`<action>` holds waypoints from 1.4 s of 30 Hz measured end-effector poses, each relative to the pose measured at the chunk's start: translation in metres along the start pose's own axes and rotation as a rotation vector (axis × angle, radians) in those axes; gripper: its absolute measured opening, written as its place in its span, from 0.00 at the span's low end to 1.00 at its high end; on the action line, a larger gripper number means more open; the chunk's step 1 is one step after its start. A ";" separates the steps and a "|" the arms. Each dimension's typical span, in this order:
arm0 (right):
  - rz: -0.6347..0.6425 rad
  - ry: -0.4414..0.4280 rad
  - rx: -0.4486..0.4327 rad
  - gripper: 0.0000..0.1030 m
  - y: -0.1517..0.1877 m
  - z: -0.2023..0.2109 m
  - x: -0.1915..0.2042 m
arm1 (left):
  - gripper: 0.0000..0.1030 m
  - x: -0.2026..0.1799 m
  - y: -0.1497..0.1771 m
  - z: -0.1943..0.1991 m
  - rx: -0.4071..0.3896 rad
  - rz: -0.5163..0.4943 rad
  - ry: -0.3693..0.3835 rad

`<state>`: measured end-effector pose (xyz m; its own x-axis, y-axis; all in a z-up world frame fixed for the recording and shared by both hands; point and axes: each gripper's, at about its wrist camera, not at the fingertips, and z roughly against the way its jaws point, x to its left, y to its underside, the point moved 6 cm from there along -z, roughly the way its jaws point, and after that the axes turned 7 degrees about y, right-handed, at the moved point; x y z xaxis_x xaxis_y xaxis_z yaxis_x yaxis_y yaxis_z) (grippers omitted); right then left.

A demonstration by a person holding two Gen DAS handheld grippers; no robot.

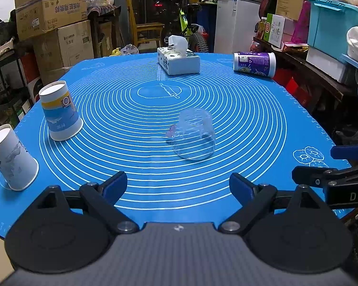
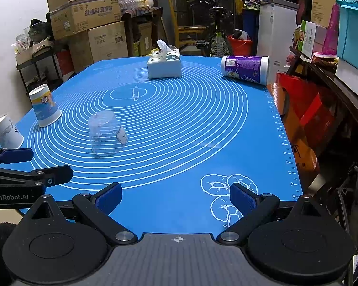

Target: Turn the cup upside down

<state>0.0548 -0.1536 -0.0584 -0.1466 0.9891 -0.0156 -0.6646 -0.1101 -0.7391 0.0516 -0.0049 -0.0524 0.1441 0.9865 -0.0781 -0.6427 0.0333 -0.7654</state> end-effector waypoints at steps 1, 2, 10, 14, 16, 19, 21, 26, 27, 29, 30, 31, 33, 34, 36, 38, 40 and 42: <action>0.000 0.000 0.001 0.94 0.000 0.000 0.000 | 0.89 0.000 0.000 0.000 0.000 0.001 0.000; -0.001 0.000 0.002 0.94 0.000 -0.001 -0.001 | 0.89 0.000 0.000 0.000 0.000 0.001 0.000; -0.002 0.001 0.004 0.94 0.002 -0.002 -0.001 | 0.89 0.000 0.000 0.000 0.000 0.000 0.000; -0.006 0.003 0.007 0.94 0.003 -0.003 -0.001 | 0.89 0.000 0.000 0.000 -0.001 -0.001 0.000; -0.009 0.004 0.008 0.95 0.004 -0.003 -0.001 | 0.89 0.000 0.000 0.000 0.000 0.000 0.000; -0.014 0.004 0.010 0.95 0.005 -0.003 -0.001 | 0.89 0.000 0.000 0.000 -0.001 0.000 0.000; -0.017 0.005 0.012 0.95 0.004 -0.003 -0.001 | 0.89 0.000 0.000 0.000 0.000 0.001 0.000; -0.018 0.005 0.013 0.95 0.005 -0.003 0.000 | 0.90 0.000 0.000 0.000 -0.001 -0.002 -0.002; -0.020 0.004 0.013 0.95 0.005 -0.003 0.000 | 0.90 0.000 0.000 0.000 -0.001 -0.002 -0.001; -0.024 0.003 0.014 0.95 0.006 -0.004 0.001 | 0.90 0.001 0.001 -0.001 0.000 -0.004 -0.002; -0.024 0.003 0.015 0.96 0.006 -0.004 0.001 | 0.90 0.000 0.001 -0.001 -0.001 -0.003 -0.003; -0.024 0.002 0.016 0.96 0.006 -0.004 0.001 | 0.90 0.000 0.001 -0.001 -0.001 -0.003 -0.003; -0.024 0.002 0.016 0.96 0.007 -0.004 0.002 | 0.90 0.001 0.001 -0.002 0.000 -0.002 -0.004; -0.025 0.002 0.016 0.96 0.007 -0.004 0.002 | 0.90 0.001 0.002 -0.002 0.001 -0.001 -0.005; -0.025 0.003 0.016 0.96 0.007 -0.004 0.002 | 0.90 0.002 0.002 -0.002 0.002 -0.001 -0.006; -0.026 0.003 0.018 0.96 0.007 -0.005 0.002 | 0.90 0.002 0.002 -0.003 0.002 -0.002 -0.006; -0.029 0.005 0.022 0.97 0.008 -0.006 0.003 | 0.90 0.002 0.002 -0.002 0.005 -0.004 -0.007; -0.032 0.007 0.026 0.97 0.009 -0.007 0.003 | 0.90 0.002 0.003 -0.003 0.007 -0.006 -0.008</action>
<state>0.0533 -0.1511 -0.0696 -0.1199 0.9928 0.0031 -0.6877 -0.0808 -0.7215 0.0520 -0.0037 -0.0562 0.1420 0.9875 -0.0678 -0.6469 0.0408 -0.7615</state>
